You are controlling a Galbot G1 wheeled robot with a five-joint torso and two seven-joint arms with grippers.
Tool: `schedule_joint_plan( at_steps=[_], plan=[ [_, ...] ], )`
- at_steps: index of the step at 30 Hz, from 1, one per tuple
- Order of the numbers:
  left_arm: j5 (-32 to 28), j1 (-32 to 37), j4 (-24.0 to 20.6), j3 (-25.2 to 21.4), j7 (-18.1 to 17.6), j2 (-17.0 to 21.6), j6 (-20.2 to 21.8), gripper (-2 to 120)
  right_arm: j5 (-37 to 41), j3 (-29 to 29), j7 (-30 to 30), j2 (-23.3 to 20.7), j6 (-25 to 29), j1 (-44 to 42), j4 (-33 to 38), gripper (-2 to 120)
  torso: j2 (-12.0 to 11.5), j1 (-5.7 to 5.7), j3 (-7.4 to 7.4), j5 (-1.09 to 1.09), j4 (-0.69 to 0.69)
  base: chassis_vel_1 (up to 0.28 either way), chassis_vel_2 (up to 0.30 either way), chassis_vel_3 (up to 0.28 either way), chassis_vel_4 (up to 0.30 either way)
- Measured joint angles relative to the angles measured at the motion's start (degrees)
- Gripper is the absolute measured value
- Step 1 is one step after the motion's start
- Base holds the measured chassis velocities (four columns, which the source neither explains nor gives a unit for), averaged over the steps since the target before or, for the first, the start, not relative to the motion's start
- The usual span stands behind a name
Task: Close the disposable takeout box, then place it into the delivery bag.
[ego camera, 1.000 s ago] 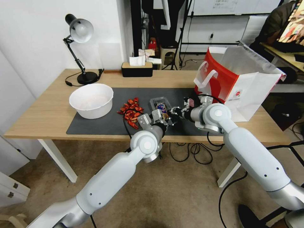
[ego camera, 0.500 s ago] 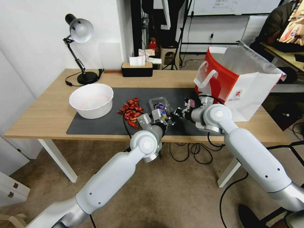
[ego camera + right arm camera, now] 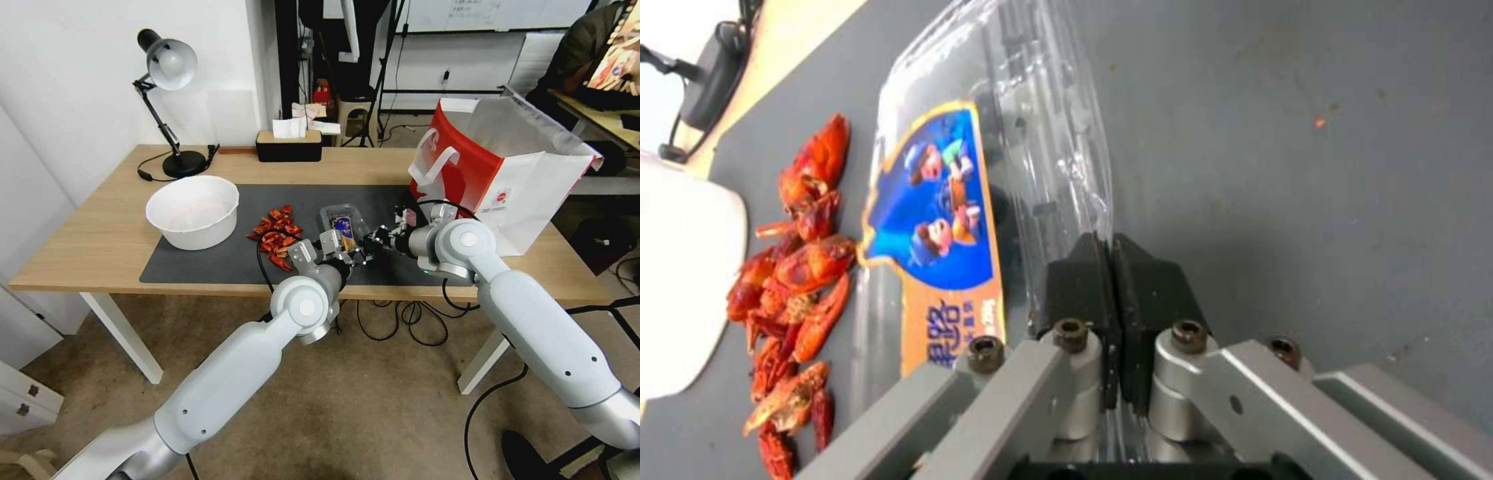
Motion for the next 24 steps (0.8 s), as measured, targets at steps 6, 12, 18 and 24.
schedule_joint_plan(
  at_steps=[6, 12, 18, 24],
  plan=[
    [-0.39, 2.54, -3.91, -1.63, 1.33, 2.28, 1.63, 0, -0.08, 0.57, -0.37, 0.28, 0.06, 0.05, -0.75, 0, 0.01, 0.00, -0.01, 0.00, 0.01, 0.000, 0.000, 0.000, 0.000],
    [-0.79, 5.06, -5.95, -3.57, 1.70, 3.77, 3.00, 0, -0.09, 0.67, -0.45, 0.36, 0.19, 0.56, -0.88, 0, 0.01, 0.00, -0.01, 0.00, 0.01, 0.000, 0.000, 0.000, 0.000],
    [-0.78, 9.44, -8.87, -6.44, 3.04, 6.20, 3.99, 0, -0.10, 1.03, -0.47, 0.49, 0.35, 0.57, -0.83, 0, 0.01, 0.00, -0.01, 0.00, 0.01, 0.000, 0.000, 0.000, 0.000],
    [-0.31, 14.06, -12.56, -9.40, 4.14, 8.41, 4.37, 0, -0.10, 1.43, -0.49, 0.64, 0.48, 0.40, -0.52, 0, 0.01, 0.00, -0.01, 0.01, 0.01, 0.000, 0.000, 0.000, 0.000]
  ],
)
